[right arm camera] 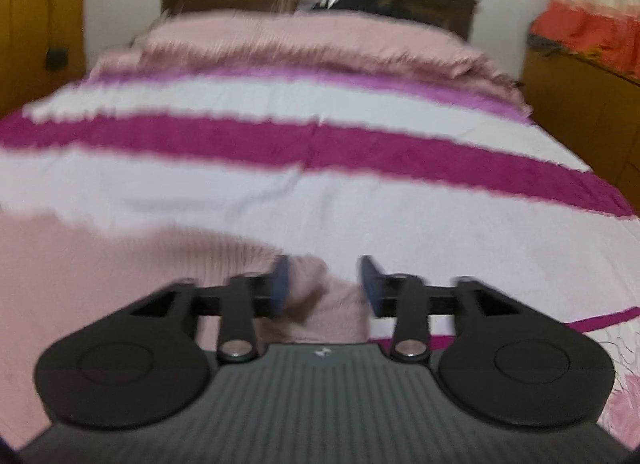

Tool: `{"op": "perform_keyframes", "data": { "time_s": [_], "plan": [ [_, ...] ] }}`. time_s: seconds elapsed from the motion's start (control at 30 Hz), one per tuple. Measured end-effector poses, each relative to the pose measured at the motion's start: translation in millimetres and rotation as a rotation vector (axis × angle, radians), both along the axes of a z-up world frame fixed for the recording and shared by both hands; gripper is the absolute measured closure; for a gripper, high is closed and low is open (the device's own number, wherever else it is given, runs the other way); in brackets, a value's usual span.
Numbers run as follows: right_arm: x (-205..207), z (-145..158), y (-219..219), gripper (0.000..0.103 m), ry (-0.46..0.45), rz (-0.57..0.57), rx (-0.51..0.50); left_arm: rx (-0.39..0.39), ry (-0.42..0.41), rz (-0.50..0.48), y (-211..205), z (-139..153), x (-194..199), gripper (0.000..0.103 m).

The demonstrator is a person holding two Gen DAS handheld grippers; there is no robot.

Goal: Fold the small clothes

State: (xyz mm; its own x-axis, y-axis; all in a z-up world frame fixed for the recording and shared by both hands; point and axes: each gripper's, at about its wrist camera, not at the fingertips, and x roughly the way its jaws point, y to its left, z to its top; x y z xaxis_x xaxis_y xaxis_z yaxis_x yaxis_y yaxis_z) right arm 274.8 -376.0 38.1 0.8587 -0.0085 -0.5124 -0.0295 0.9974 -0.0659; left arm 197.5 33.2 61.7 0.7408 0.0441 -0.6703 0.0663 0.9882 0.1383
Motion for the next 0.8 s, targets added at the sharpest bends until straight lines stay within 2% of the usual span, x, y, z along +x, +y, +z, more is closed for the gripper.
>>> {"op": "perform_keyframes", "data": {
  "time_s": [0.07, 0.17, 0.33, 0.47, 0.6, 0.8],
  "plan": [
    [-10, 11, 2, 0.048, -0.037, 0.024, 0.019, 0.005, -0.013, -0.001, 0, 2, 4, 0.052],
    [-24, 20, 6, 0.048, -0.043, 0.09, 0.053, 0.004, -0.021, 0.004, 1, 0, 13, 0.052],
    [-30, 1, 16, 0.048, 0.068, 0.191, 0.091, 0.02, -0.024, 0.04, 6, -11, 27, 0.052],
    [-15, -26, 20, 0.048, 0.164, 0.123, 0.086, -0.04, -0.004, 0.074, 19, -17, 38, 0.048],
    [-12, -33, 20, 0.048, 0.127, 0.069, 0.13, -0.091, 0.01, 0.107, 31, -21, 44, 0.04],
    [-24, -22, 24, 0.047, 0.106, 0.009, 0.166, -0.131, 0.026, 0.126, 38, -11, 31, 0.04]
  ]
}}
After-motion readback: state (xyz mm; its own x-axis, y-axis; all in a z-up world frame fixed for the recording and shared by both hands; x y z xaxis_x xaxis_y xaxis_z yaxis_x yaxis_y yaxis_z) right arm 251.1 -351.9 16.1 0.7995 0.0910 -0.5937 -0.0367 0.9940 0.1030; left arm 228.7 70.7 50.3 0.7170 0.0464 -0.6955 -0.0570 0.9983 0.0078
